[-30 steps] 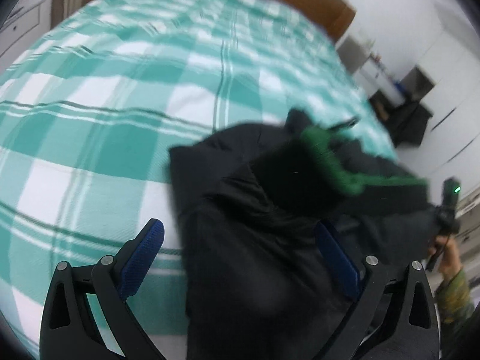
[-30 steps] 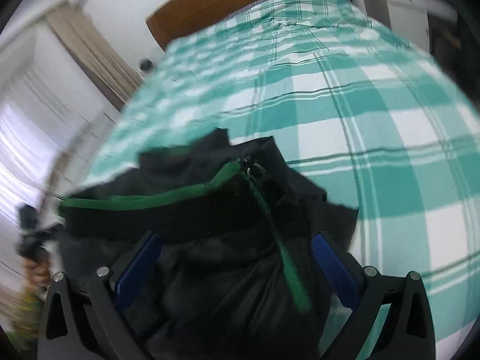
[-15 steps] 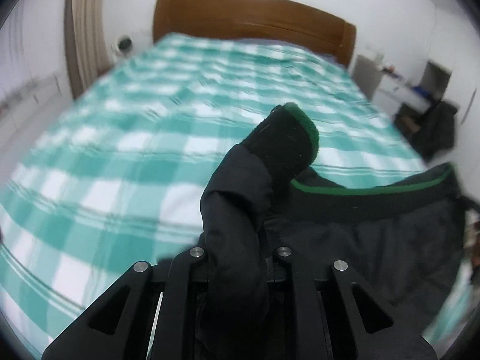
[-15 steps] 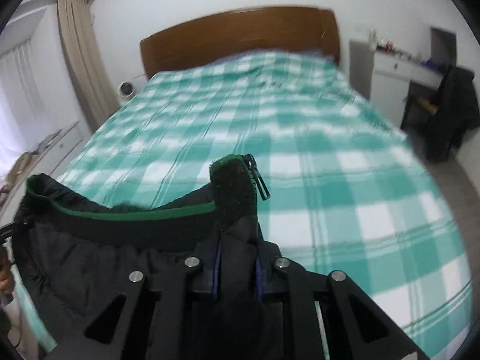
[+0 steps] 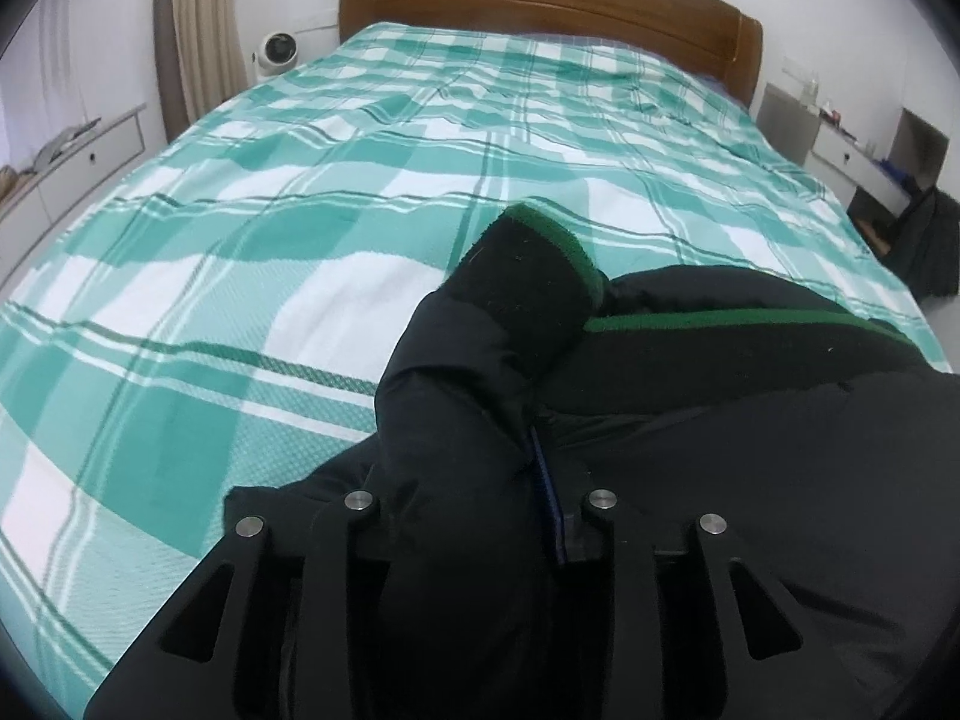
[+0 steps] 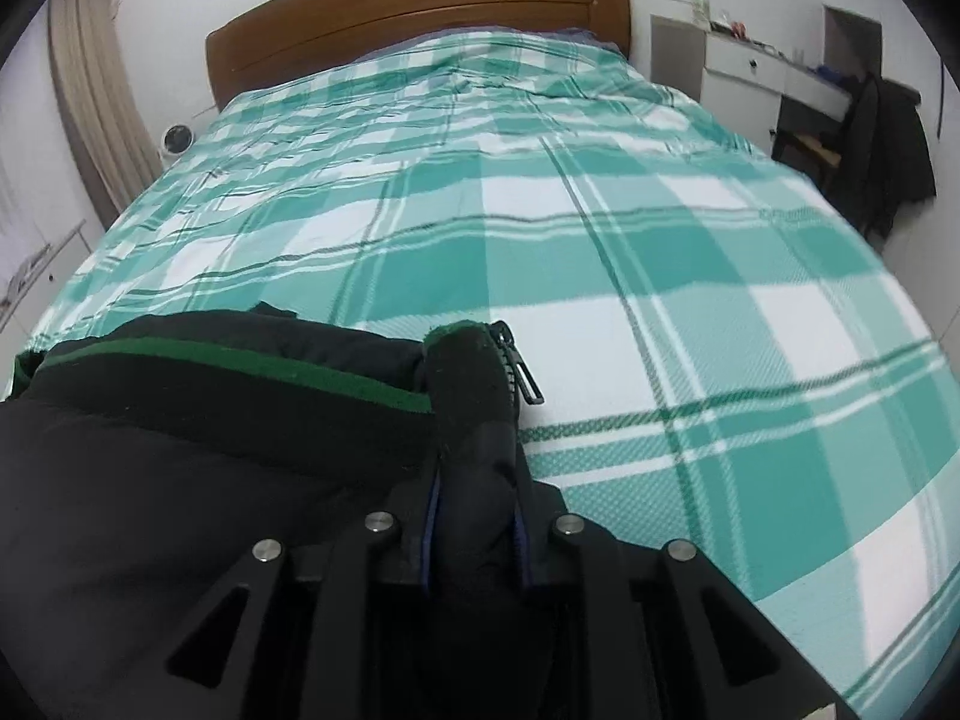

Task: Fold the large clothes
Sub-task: 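Fold the hem up over the collar with both grippers and release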

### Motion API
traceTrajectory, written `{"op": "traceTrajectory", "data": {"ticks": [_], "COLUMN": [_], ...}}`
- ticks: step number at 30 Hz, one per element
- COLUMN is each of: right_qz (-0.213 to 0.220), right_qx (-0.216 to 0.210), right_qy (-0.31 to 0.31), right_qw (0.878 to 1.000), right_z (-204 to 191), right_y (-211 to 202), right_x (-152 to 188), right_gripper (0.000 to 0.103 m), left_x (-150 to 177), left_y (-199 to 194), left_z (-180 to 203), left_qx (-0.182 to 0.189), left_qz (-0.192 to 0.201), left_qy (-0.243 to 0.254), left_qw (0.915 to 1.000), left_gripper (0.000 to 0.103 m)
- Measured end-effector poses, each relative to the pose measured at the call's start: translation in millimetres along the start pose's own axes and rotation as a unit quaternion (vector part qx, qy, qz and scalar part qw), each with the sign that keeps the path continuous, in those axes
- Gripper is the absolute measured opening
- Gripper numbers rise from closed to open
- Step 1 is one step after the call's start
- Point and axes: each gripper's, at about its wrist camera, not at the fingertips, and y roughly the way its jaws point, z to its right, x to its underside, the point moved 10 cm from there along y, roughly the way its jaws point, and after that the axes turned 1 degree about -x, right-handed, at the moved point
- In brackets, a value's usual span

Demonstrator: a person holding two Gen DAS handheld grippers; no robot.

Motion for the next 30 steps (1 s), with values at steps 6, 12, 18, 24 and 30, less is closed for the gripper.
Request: {"op": "traceTrajectory", "data": {"ticks": [6, 12, 18, 24, 30], "right_qz": [-0.004, -0.010, -0.025, 0.003, 0.010], "right_qx": [-0.002, -0.015, -0.043, -0.080, -0.104], "right_qy": [0.005, 0.011, 0.037, -0.047, -0.107], "right_qw": [1.000, 1.000, 0.998, 0.996, 0.989], "right_z": [-2.1, -2.4, 3.9, -36.4, -63.5], "right_y": [11.4, 8.5, -35.3, -105.7, -135.6], "right_x": [5.3, 1.0, -16.8, -17.7, 33.3], "right_gripper": [0.021, 0.024, 0.078, 0.078, 0.078], "left_x": [3.4, 1.5, -10.7, -21.0, 3.1], "left_y": [9.2, -5.5, -72.4, -129.0, -133.0], "left_z": [1.5, -2.2, 0.0, 26.1, 32.4], "left_qx": [0.001, -0.028, 0.042, 0.077, 0.066], "left_qz": [-0.006, -0.035, -0.007, 0.036, 0.032], "left_qy": [-0.003, 0.011, 0.000, 0.026, 0.053], "left_qw": [1.0000, 0.9989, 0.9991, 0.9960, 0.9959], "left_gripper": [0.035, 0.068, 0.094, 0.099, 0.101]}}
